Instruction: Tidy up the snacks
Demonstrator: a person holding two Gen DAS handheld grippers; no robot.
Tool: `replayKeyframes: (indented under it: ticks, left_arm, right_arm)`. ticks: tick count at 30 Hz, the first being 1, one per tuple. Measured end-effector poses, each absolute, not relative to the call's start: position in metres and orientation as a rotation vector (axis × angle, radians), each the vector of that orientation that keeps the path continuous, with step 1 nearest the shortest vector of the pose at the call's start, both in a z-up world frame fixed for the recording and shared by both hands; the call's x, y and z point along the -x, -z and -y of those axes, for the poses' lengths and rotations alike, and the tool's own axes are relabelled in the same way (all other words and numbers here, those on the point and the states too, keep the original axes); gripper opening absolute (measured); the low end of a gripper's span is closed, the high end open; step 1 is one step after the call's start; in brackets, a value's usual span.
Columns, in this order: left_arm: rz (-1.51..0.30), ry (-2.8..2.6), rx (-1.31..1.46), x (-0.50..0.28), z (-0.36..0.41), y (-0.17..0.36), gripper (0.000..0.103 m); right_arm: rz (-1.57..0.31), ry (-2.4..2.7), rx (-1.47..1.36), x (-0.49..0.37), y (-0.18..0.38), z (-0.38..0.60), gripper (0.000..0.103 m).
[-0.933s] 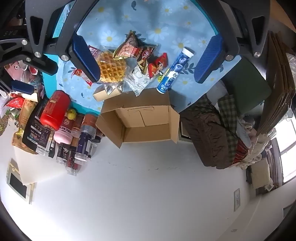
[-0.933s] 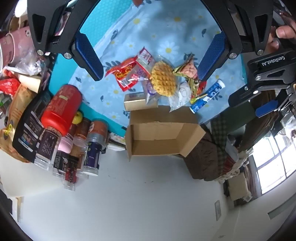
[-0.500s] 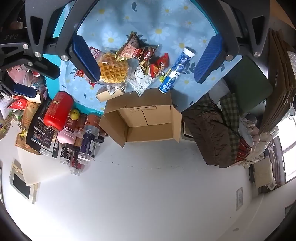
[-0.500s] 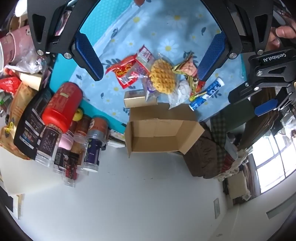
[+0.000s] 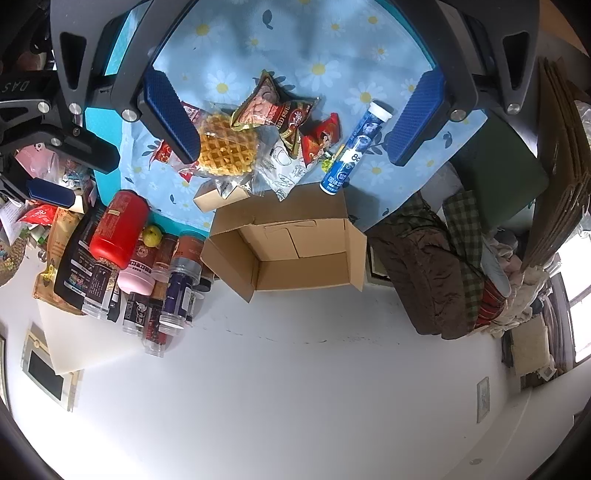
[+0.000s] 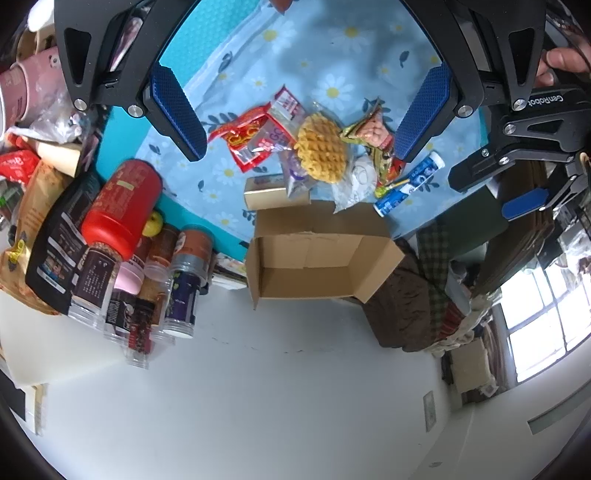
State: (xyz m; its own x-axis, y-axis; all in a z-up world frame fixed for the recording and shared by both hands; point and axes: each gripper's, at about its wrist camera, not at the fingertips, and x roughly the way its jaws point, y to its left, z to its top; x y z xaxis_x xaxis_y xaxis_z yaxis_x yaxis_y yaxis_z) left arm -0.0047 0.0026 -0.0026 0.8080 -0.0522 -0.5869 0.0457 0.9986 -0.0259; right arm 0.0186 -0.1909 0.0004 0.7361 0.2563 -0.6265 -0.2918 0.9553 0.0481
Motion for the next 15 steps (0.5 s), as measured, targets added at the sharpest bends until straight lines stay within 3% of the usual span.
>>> replayKeyframes:
  ticks: [15]
  left_arm:
    - [-0.628,0.051,0.004,0.0046,-0.0022,0.0032,0.103]
  right_arm:
    - [-0.674,-0.291,0.059,-0.0185,0.0055,0.1906,0.103]
